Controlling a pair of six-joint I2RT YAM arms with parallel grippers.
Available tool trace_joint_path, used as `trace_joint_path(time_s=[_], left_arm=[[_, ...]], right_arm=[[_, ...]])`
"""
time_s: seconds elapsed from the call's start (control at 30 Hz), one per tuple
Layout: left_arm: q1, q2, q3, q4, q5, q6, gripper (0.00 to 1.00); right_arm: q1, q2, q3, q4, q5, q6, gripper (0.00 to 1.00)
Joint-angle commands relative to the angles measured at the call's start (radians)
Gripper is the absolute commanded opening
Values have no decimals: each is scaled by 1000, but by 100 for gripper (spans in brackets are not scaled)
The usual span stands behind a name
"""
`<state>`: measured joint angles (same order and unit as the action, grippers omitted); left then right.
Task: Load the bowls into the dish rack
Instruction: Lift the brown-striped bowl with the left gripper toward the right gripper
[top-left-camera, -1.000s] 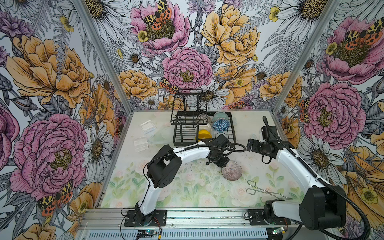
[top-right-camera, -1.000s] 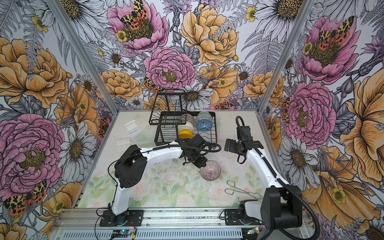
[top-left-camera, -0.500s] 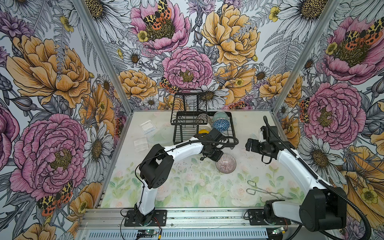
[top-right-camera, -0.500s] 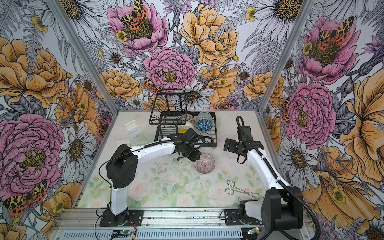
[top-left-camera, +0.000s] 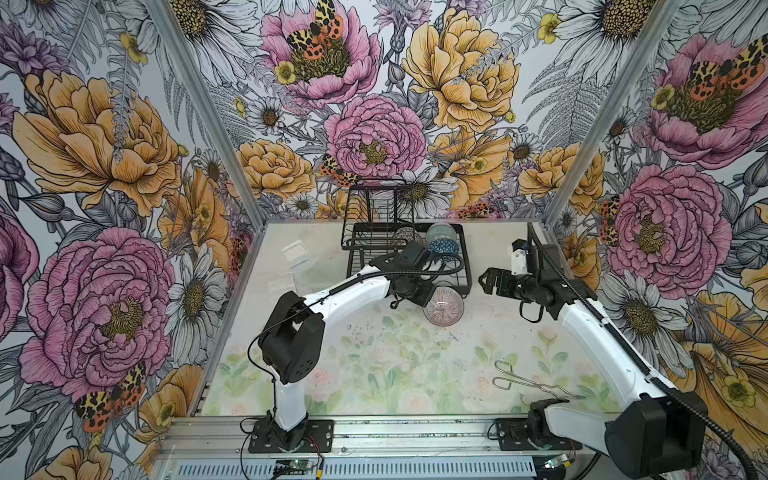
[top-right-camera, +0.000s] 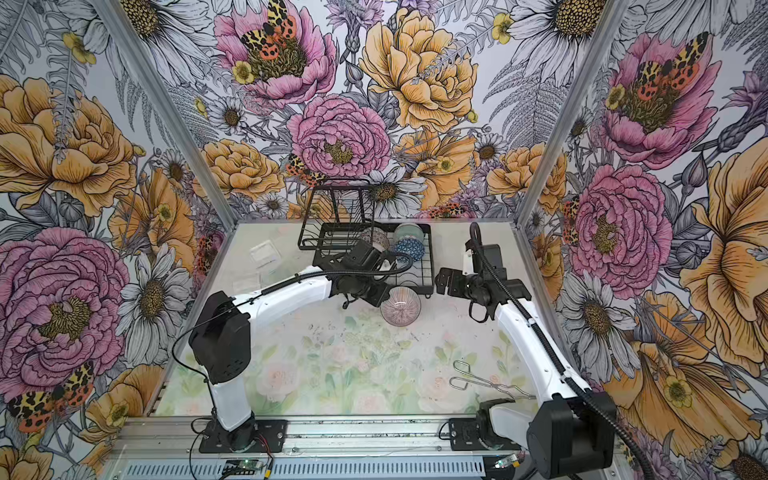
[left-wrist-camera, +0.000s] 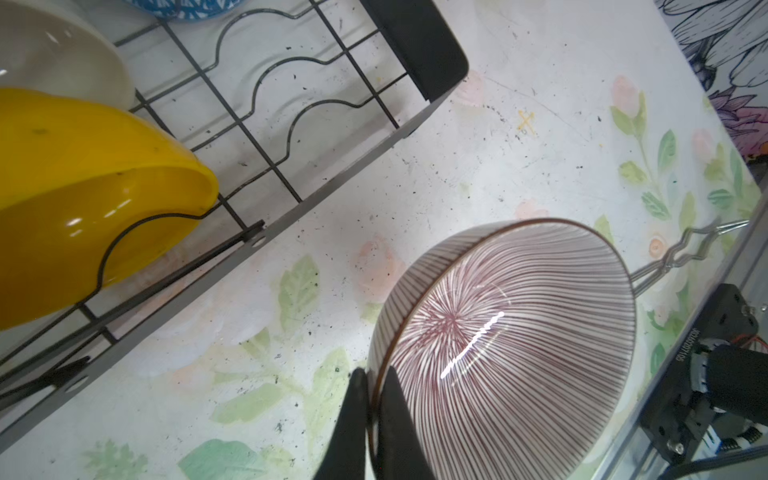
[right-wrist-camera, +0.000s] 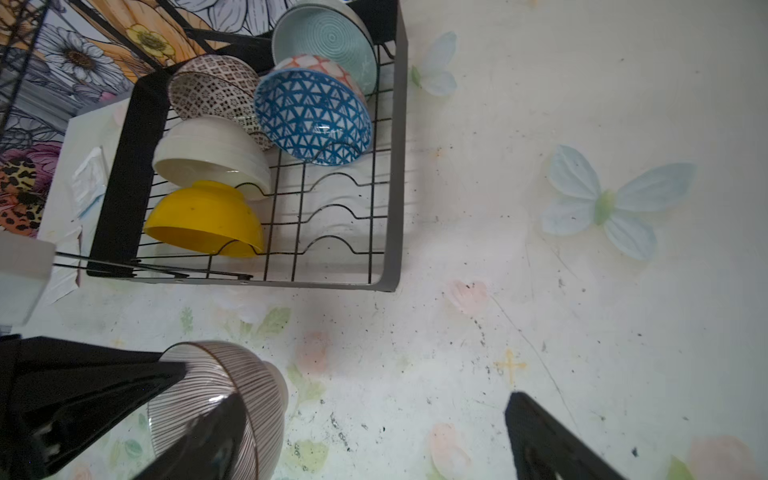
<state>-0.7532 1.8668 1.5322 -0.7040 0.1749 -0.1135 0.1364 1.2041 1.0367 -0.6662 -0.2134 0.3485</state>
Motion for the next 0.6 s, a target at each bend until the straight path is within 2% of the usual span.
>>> trace_joint_path(time_s=[0.0, 0.3, 0.57], left_arm=[[22, -37, 58, 35, -31, -22, 0], [32, -35, 97, 43, -45, -14, 0], [33, -36, 121, 47, -46, -7, 0]], right_arm=[[32, -14, 52, 24, -30, -11, 96], [116, 69, 72, 28, -10, 13, 80], [183, 138, 101, 48, 5, 28, 74]])
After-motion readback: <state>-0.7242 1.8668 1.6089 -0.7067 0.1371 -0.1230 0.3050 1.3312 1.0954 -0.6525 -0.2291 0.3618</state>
